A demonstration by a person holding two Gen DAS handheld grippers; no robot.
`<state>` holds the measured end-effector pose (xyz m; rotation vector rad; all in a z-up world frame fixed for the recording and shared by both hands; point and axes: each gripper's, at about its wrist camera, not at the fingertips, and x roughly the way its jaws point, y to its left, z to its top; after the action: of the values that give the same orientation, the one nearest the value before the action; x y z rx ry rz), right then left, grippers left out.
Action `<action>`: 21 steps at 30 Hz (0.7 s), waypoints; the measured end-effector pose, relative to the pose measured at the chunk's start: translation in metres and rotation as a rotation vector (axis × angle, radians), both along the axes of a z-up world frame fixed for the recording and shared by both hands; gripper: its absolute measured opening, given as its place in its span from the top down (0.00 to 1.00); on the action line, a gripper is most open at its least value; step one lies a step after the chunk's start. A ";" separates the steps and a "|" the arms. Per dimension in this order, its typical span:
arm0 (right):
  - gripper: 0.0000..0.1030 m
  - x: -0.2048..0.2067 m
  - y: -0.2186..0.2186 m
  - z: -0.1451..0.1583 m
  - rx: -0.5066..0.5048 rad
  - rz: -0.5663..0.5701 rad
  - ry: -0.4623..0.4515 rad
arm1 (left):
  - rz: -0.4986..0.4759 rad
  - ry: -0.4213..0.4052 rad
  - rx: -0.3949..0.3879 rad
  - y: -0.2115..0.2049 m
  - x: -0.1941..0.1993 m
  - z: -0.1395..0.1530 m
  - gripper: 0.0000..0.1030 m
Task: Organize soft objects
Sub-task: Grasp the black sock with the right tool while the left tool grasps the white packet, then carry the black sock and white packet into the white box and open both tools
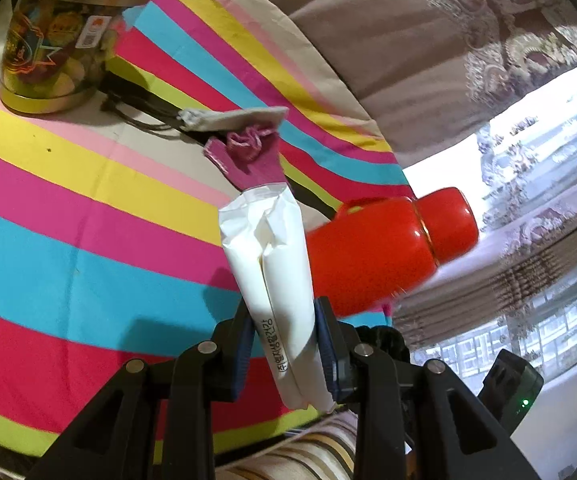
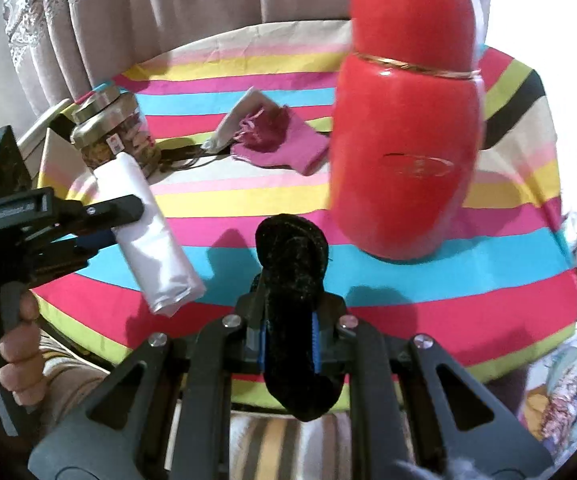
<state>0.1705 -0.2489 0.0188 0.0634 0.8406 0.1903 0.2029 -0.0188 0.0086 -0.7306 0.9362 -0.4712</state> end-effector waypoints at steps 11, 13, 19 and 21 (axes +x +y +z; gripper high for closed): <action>0.82 -0.028 -0.036 0.011 -0.061 -0.088 -0.013 | -0.075 -0.026 0.000 -0.036 -0.024 0.013 0.70; 0.82 -0.034 -0.043 0.012 -0.066 -0.101 -0.016 | -0.088 -0.030 0.002 -0.044 -0.027 0.016 0.70; 0.82 -0.053 -0.081 0.019 -0.071 -0.169 -0.026 | -0.170 -0.045 0.013 -0.086 -0.037 0.027 0.70; 0.82 -0.061 -0.097 0.023 -0.070 -0.198 -0.029 | -0.211 -0.053 0.017 -0.105 -0.040 0.032 0.70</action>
<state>0.1100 -0.3456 0.0416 0.0779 0.8064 -0.0244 0.1627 -0.1240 0.0403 -0.6033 0.9708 -0.6643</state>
